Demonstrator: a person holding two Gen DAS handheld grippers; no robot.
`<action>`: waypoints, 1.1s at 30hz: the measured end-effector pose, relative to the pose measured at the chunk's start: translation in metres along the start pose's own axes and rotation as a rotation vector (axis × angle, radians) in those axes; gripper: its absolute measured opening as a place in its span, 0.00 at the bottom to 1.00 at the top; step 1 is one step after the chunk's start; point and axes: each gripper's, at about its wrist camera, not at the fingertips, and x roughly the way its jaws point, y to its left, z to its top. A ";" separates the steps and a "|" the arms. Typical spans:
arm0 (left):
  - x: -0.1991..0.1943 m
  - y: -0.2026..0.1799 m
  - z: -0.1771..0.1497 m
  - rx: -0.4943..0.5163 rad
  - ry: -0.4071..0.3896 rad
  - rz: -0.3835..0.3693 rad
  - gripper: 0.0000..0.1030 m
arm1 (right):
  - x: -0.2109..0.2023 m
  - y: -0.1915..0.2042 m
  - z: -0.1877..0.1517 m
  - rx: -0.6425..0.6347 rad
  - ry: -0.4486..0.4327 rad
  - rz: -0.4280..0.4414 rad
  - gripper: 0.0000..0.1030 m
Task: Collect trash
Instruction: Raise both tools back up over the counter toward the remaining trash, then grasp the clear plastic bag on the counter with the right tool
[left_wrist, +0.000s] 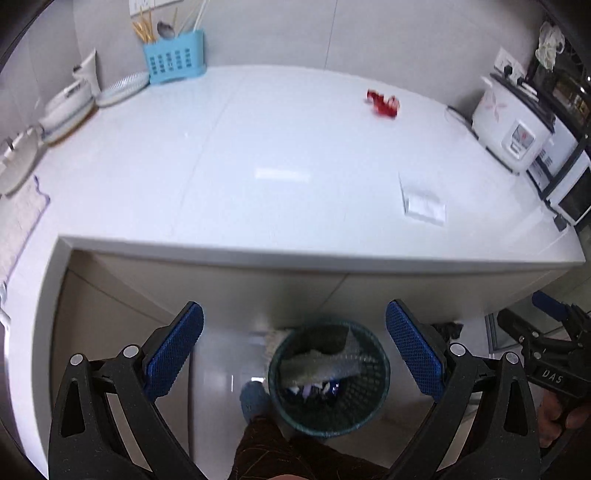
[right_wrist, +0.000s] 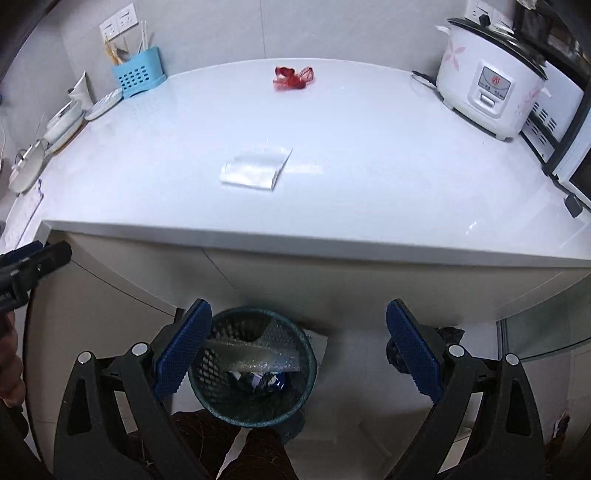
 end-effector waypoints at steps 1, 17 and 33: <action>-0.005 0.000 0.008 0.005 -0.011 0.009 0.94 | -0.004 -0.001 0.008 0.001 -0.005 0.001 0.89; 0.020 0.018 0.090 0.030 -0.012 -0.018 0.94 | 0.044 0.031 0.103 0.049 0.084 -0.106 0.89; 0.096 0.038 0.179 0.149 0.063 -0.115 0.94 | 0.138 0.053 0.161 0.189 0.319 -0.160 0.89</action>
